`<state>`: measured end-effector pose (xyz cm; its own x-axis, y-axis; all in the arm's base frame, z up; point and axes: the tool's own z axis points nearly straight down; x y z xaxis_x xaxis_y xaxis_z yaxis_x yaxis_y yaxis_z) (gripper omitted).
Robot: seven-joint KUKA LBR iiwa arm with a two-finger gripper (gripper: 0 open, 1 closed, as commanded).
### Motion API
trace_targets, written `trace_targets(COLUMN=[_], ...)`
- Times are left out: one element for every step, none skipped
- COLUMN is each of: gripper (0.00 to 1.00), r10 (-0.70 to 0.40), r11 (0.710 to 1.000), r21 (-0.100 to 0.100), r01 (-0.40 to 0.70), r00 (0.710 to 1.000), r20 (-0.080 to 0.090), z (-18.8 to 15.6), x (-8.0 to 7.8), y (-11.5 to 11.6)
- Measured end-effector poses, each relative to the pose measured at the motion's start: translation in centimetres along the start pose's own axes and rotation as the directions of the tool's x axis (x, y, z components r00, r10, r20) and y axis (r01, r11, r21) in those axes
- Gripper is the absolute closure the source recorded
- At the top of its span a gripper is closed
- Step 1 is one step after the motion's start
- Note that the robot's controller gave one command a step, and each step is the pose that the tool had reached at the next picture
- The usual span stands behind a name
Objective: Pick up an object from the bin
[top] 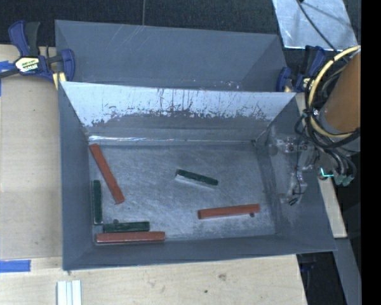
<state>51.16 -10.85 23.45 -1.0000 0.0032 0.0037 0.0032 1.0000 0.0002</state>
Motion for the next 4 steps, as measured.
trace_targets(gripper=[0.00,0.00,0.00,0.00], r10=[-0.167,-0.197,-0.005,0.044], r11=[0.986,0.980,1.000,0.999], r21=[0.003,0.002,0.001,0.000], r01=[0.167,0.197,0.005,-0.044], r00=[0.986,0.980,1.000,0.999], r20=[0.018,0.010,0.010,0.006], z=[16.5,13.3,12.0,16.6], x=[2.6,2.7,2.3,2.7], y=[5.5,7.2,7.6,7.0])
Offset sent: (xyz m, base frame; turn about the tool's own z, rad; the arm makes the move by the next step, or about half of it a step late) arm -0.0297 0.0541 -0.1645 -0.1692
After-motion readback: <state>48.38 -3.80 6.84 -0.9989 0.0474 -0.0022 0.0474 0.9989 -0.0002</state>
